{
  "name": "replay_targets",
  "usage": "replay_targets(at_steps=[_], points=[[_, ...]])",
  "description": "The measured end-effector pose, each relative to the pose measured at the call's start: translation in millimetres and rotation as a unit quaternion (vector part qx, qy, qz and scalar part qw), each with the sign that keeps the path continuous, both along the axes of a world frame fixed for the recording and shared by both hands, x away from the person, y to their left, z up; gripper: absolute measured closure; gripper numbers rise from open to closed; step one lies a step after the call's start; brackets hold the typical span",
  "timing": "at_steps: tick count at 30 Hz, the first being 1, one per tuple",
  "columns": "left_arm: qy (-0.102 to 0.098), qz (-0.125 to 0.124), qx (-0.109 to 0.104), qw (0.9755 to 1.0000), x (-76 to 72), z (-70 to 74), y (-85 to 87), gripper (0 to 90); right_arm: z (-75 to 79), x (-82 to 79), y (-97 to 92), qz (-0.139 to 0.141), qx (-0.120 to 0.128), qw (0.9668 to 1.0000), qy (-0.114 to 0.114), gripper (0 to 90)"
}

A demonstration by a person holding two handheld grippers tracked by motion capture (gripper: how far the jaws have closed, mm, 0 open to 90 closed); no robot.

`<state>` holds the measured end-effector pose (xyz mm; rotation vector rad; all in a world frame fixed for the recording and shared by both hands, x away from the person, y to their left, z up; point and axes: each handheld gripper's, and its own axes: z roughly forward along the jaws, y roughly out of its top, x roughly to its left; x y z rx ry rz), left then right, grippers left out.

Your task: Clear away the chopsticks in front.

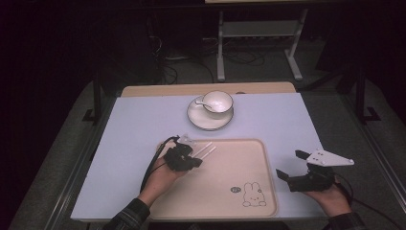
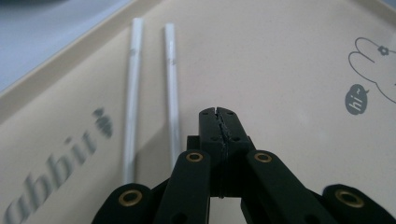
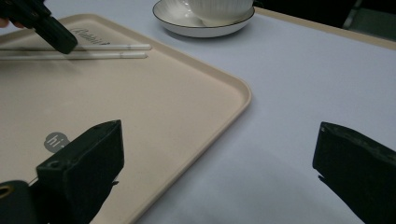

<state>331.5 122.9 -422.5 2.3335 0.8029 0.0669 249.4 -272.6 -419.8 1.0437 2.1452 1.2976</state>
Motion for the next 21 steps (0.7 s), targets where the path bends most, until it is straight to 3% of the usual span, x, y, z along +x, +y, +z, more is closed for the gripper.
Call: replay_targets(at_steps=[4, 9, 16, 21], points=[[-0.002, -0.015, 0.007, 0.9999, 10.7, -9.9, -16.5, 89.5, 0.5, 0.8, 0.1, -0.001, -0.002, 1.0000, -0.001, 1.3], [-0.018, -0.007, 0.012, 0.9998, 27.5, -13.8, -27.2, 89.5, 0.8, -1.1, 2.4, 0.001, -0.008, 1.0000, 0.000, 1.3], [-0.037, 0.019, 0.012, 0.9991, 44.5, -15.3, -23.1, 89.6, 1.3, -1.1, 3.3, 0.001, -0.008, 1.0000, -0.002, 1.3], [-0.031, 0.026, 0.009, 0.9992, 48.1, -15.2, -16.0, 89.6, 1.5, -1.1, 3.1, 0.002, -0.007, 1.0000, -0.002, 1.3]])
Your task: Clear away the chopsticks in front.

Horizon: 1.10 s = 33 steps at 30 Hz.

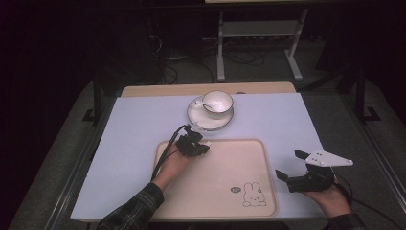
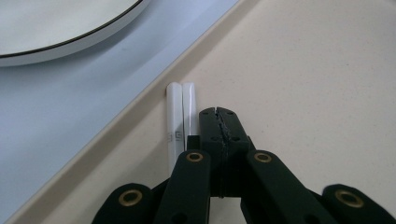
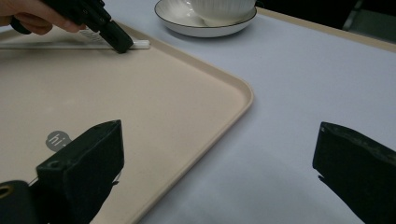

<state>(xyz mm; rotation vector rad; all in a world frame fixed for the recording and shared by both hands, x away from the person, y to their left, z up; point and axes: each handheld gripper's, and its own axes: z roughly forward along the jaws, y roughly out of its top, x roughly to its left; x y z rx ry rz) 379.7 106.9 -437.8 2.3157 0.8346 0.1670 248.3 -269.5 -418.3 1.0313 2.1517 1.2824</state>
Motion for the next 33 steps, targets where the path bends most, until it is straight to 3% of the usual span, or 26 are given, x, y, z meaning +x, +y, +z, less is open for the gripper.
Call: replay_targets(at_steps=[7, 13, 17, 20, 27, 33], points=[[0.000, -0.003, -0.001, 1.0000, 0.2, -0.2, 1.2, 89.6, 0.1, 1.0, 0.7, 0.001, 0.000, 1.0000, 0.000, 1.3], [-0.003, -0.004, -0.005, 1.0000, 13.7, -1.0, -11.5, 89.6, 0.3, 2.5, 2.6, 0.004, -0.001, 1.0000, 0.000, 1.3], [-0.004, 0.006, 0.000, 1.0000, 16.7, -0.3, -7.6, 89.6, 0.2, 3.1, 2.0, 0.004, -0.001, 1.0000, 0.000, 1.3], [-0.005, 0.013, 0.012, 0.9998, 14.6, 1.2, 3.1, 89.6, 0.2, 3.2, 1.0, 0.003, 0.003, 1.0000, 0.000, 1.3], [0.019, 0.018, 0.010, 0.9996, -6.3, 3.0, 41.9, 89.6, 0.8, 2.4, 0.6, 0.003, 0.002, 1.0000, -0.003, 1.3], [0.027, 0.024, 0.009, 0.9993, -21.8, 3.8, 62.1, 89.6, 1.0, 2.7, 1.6, 0.003, 0.001, 1.0000, -0.002, 1.3]])
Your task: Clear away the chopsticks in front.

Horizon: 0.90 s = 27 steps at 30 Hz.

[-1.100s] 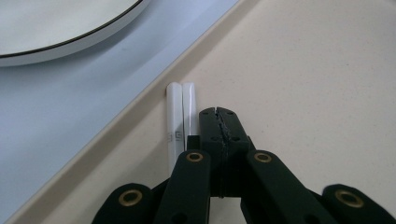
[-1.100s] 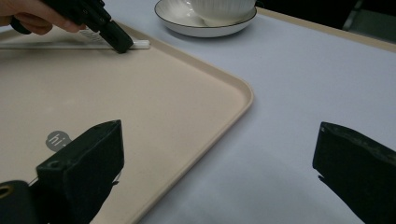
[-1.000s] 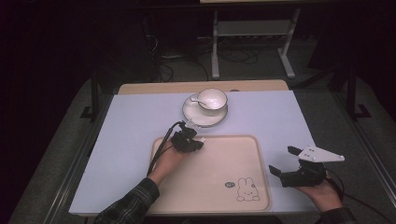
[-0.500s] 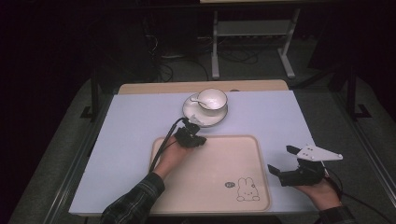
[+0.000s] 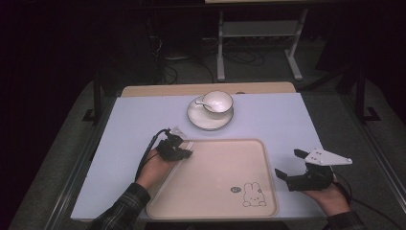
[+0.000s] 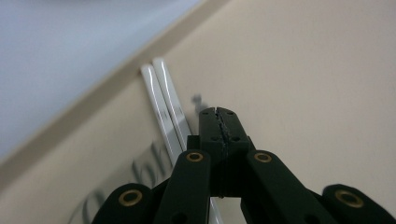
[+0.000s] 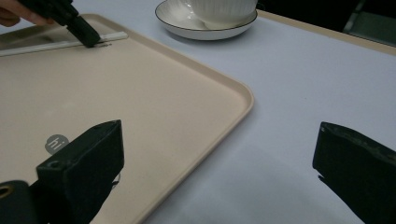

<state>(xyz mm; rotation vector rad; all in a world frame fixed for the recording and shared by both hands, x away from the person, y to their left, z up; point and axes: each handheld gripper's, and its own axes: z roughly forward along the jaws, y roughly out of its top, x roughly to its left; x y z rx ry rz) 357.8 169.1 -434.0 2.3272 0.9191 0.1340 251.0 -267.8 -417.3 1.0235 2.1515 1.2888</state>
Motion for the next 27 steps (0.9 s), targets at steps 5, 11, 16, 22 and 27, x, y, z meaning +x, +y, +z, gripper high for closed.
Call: replay_targets(at_steps=[5, 11, 16, 22, 27], points=[[0.006, 0.008, 0.001, 0.9999, -15.3, 0.9, 18.1, 89.5, 0.0, 0.3, 0.2, 0.001, -0.001, 1.0000, 0.000, 1.3], [0.010, 0.026, 0.000, 0.9996, -25.3, 1.4, 37.7, 89.6, -0.1, 0.4, 0.6, 0.001, -0.001, 1.0000, 0.000, 1.3], [0.006, 0.043, 0.005, 0.9991, -29.1, 2.0, 49.4, 89.5, -0.1, 0.4, 0.6, 0.001, -0.001, 1.0000, 0.000, 1.3], [0.008, 0.050, 0.001, 0.9987, -28.3, 1.7, 55.6, 89.5, -0.6, 0.8, 0.7, 0.002, -0.002, 1.0000, 0.000, 1.3], [0.005, 0.042, 0.003, 0.9991, -28.4, 2.3, 55.3, 86.8, -0.6, 0.7, 0.8, 0.003, -0.002, 1.0000, 0.001, 1.3]])
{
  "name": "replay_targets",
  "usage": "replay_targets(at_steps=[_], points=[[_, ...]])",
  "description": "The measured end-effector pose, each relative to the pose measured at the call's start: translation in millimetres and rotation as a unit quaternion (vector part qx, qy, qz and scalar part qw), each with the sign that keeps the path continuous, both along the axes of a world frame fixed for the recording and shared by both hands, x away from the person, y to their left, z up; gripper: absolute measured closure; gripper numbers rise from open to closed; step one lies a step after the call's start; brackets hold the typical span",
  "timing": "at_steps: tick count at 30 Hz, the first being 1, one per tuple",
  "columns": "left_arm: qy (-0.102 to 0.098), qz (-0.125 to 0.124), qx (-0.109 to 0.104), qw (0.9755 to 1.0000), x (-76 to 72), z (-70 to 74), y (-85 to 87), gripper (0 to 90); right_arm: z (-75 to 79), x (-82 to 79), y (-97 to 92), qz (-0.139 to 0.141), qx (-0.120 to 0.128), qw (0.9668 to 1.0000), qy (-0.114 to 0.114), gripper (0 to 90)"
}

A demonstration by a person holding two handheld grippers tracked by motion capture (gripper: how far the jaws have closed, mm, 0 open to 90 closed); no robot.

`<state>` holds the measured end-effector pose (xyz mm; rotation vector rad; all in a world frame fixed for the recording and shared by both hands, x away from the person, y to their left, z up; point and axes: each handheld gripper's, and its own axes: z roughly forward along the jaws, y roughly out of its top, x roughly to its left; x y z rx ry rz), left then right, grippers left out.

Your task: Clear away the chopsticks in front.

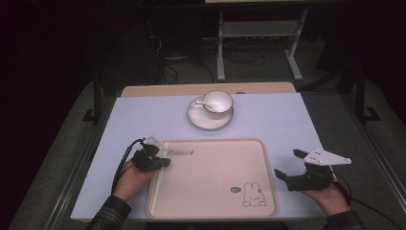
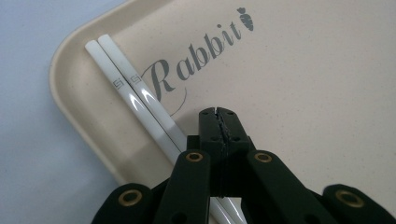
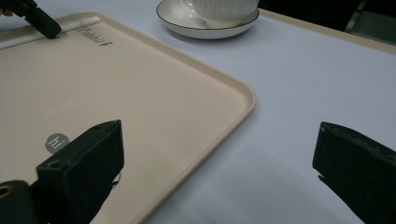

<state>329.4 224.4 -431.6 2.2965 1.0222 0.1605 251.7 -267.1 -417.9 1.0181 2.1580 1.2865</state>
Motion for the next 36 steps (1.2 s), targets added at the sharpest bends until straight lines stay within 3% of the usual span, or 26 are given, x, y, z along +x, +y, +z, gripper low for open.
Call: replay_targets(at_steps=[4, 7, 9, 11, 18, 19, 23, 25, 28, 36], points=[[-0.017, -0.013, -0.018, 0.9996, -2.2, 7.0, 0.9, 76.4, 0.0, 0.0, -0.2, 0.000, 0.000, 1.0000, 0.000, 1.3], [-0.035, -0.019, -0.029, 0.9988, -6.0, 14.6, 3.7, 63.0, 0.0, 0.2, -0.4, 0.000, -0.001, 1.0000, 0.000, 1.3], [-0.055, -0.017, -0.041, 0.9975, -12.5, 20.4, 7.7, 56.5, 0.0, 0.2, -0.5, 0.000, 0.000, 1.0000, 0.000, 1.3], [-0.060, -0.016, -0.045, 0.9970, -14.7, 21.9, 9.8, 50.1, 0.0, 0.2, -0.4, 0.000, 0.000, 1.0000, 0.000, 1.3], [-0.104, -0.002, -0.064, 0.9925, -32.6, 27.2, 27.0, 35.7, 0.0, 0.8, -0.1, 0.001, 0.000, 1.0000, -0.001, 1.3], [-0.114, 0.007, -0.068, 0.9912, -37.0, 27.8, 31.2, 29.8, 0.1, 1.1, 0.1, 0.002, 0.001, 1.0000, -0.001, 1.3], [-0.128, 0.019, -0.076, 0.9888, -45.6, 28.1, 41.4, 21.1, 0.7, 2.2, 0.8, 0.004, 0.004, 1.0000, -0.004, 1.3], [-0.133, 0.020, -0.076, 0.9879, -47.4, 27.4, 43.7, 19.3, 0.7, 2.4, 1.0, 0.005, 0.004, 1.0000, -0.005, 1.3], [-0.156, 0.025, -0.078, 0.9843, -54.4, 24.0, 53.2, 14.6, 0.8, 2.7, 2.0, 0.008, 0.003, 1.0000, -0.005, 1.3], [-0.159, 0.022, -0.083, 0.9836, -56.0, 22.7, 55.7, 14.5, 1.5, 2.3, 1.8, 0.007, 0.006, 0.9999, -0.008, 1.3]])
